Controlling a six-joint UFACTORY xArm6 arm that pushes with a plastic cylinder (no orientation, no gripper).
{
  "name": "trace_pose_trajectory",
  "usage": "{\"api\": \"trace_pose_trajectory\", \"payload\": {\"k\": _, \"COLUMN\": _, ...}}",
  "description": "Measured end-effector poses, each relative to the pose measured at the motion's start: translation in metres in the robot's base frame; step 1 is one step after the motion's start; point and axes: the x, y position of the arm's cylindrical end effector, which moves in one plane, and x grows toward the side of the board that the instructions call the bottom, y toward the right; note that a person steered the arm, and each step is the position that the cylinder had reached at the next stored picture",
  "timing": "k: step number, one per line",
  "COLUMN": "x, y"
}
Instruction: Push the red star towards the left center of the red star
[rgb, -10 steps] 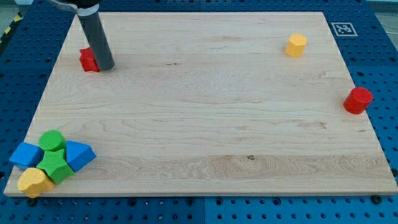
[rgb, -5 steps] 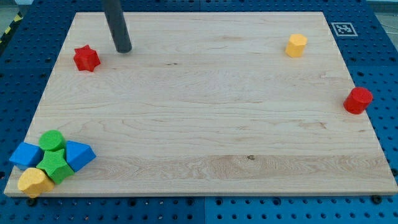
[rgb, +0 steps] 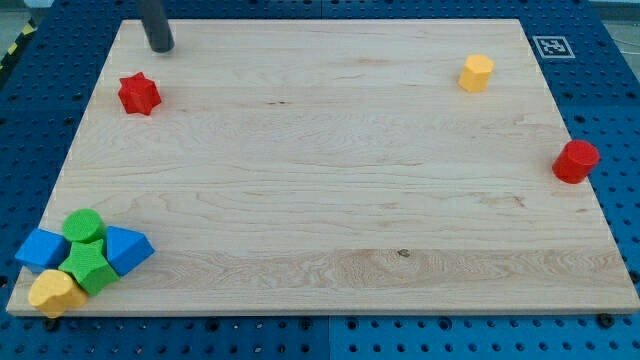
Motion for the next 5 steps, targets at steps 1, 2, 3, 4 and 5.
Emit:
{"api": "trace_pose_trajectory", "payload": {"k": 1, "x": 0.023, "y": -0.001}}
{"api": "trace_pose_trajectory", "payload": {"k": 2, "x": 0.046, "y": -0.001}}
{"api": "trace_pose_trajectory", "payload": {"k": 3, "x": 0.069, "y": -0.001}}
{"api": "trace_pose_trajectory", "payload": {"k": 4, "x": 0.084, "y": -0.001}}
{"api": "trace_pose_trajectory", "payload": {"k": 5, "x": 0.087, "y": -0.001}}
